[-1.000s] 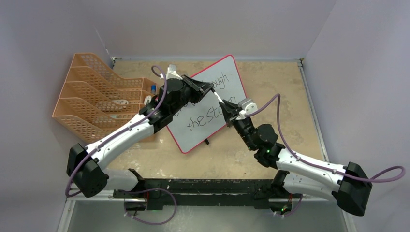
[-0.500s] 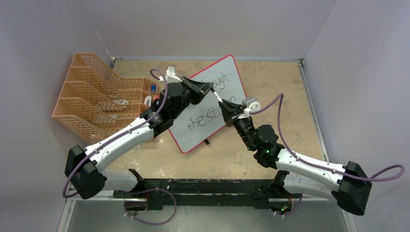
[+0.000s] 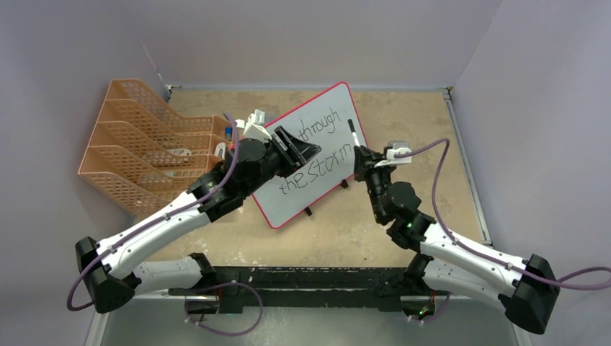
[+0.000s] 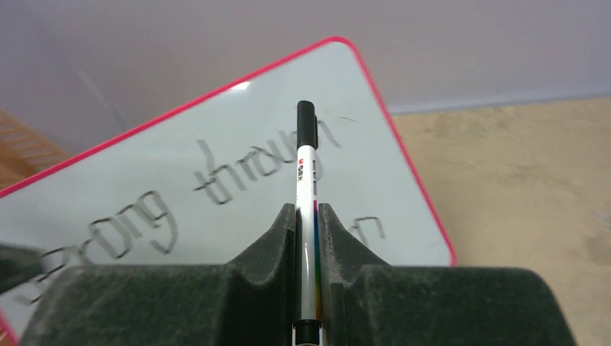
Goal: Write a sentence on the whiteboard
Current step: Place the whiteboard marker at the center of the board.
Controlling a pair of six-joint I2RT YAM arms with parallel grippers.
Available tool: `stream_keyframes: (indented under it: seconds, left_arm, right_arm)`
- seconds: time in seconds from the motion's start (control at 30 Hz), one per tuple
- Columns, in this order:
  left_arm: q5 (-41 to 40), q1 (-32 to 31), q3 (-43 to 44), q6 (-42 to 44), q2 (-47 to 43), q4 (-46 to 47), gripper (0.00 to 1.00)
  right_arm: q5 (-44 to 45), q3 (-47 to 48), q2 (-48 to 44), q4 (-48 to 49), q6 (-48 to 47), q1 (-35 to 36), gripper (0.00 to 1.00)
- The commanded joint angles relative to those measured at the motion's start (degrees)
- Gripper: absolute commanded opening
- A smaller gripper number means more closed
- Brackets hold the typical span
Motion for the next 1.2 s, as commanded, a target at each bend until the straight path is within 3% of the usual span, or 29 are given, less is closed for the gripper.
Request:
stream_keyframes:
  seconds: [0.0,0.13,0.37,0.6,0.9,1.17]
  left_arm:
    - [-6.81,0.29,3.79,11.53,-4.55,-5.08,0.55]
    - [-11.28,0.33,5.20,20.81,-7.03,-10.93,0.57]
    - [-16.90,0.31,3.15,30.34,-14.94,-20.78,0.65]
    - [-22.58,0.31,1.68,31.11,-22.76,-30.13,0.68]
    - [-24.02,0.29,1.19,31.54,-26.00,-32.70,0.68]
    - [-24.67,0.32,2.43,33.22,-25.84,-34.16,0.70]
  right_arm:
    - [6.15,1.83,-2.18,-11.84,10.75,-6.06,0.00]
    - [2.77,1.82,-1.13,-20.15,18.62,-14.11,0.00]
    - [-4.82,0.07,4.89,-24.80,26.85,-23.57,0.00]
    - [-13.80,2.77,13.02,-26.50,28.09,-32.65,0.00]
    - [-22.20,5.28,22.30,-26.09,27.15,-42.93,0.01]
    - [-24.62,6.82,26.23,-26.92,27.31,-45.00,0.17]
